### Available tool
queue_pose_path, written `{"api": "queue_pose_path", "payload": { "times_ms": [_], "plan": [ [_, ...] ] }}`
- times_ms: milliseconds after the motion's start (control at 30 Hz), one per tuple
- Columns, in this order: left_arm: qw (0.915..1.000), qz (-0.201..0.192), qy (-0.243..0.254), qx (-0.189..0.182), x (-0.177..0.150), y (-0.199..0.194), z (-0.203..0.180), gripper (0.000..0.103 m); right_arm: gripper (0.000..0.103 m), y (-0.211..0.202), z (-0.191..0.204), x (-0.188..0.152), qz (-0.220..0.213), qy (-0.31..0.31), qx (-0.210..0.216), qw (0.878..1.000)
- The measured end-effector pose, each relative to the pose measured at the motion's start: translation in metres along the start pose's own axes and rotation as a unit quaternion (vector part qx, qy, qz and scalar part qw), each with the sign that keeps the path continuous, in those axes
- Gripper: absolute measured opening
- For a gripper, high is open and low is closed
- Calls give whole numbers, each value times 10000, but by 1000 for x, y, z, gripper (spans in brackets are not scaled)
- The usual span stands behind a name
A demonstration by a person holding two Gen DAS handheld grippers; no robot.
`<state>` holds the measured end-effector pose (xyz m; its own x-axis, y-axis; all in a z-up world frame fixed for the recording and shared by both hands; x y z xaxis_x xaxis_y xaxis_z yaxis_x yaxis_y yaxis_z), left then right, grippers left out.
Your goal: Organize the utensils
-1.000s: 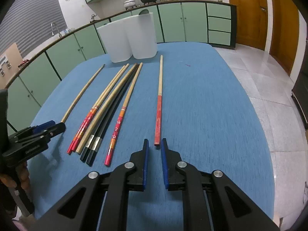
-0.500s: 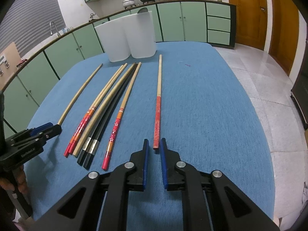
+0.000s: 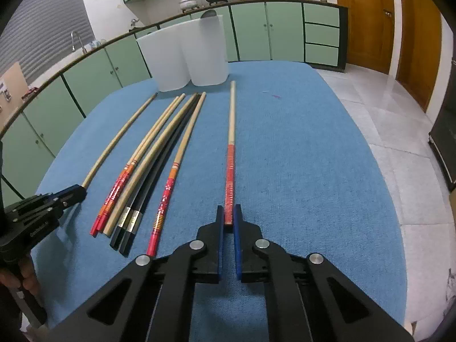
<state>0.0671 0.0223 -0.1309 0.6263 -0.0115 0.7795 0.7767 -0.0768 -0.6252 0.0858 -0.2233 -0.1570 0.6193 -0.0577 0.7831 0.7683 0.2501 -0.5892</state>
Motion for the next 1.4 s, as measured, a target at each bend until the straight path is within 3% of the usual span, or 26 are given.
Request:
{"api": "queue_pose_path", "payload": {
  "times_ms": [267, 700, 1100, 1400],
  "plan": [
    [9998, -94, 154, 58, 23, -28, -2, 6, 6, -27, 1, 17, -177, -255, -23, 9995],
    [9919, -1256, 107, -145, 113, -91, -5, 6, 6, -97, -3, 104, -1241, -172, 283, 9917],
    [9819, -1858, -70, -370, 185, -87, -6, 6, 6, -100, 12, 189, -1701, -399, 664, 9824],
    [9627, -2676, -53, -388, 243, -115, -11, 6, 6, -118, 17, 242, -2032, -472, 1275, 9697]
  ]
}}
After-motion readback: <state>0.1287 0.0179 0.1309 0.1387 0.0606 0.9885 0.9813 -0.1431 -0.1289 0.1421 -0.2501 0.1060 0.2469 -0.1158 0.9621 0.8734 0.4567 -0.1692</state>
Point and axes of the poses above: each gripper's, at about its wrist camera, not at the fingertips, and y roughly the way its jaws point, z to its left, x to its top, the point moved 1 cm from there along y, roughly the way its jaws point, and after that the axes turned 12 degrees about -z, right-handed, at the moved point
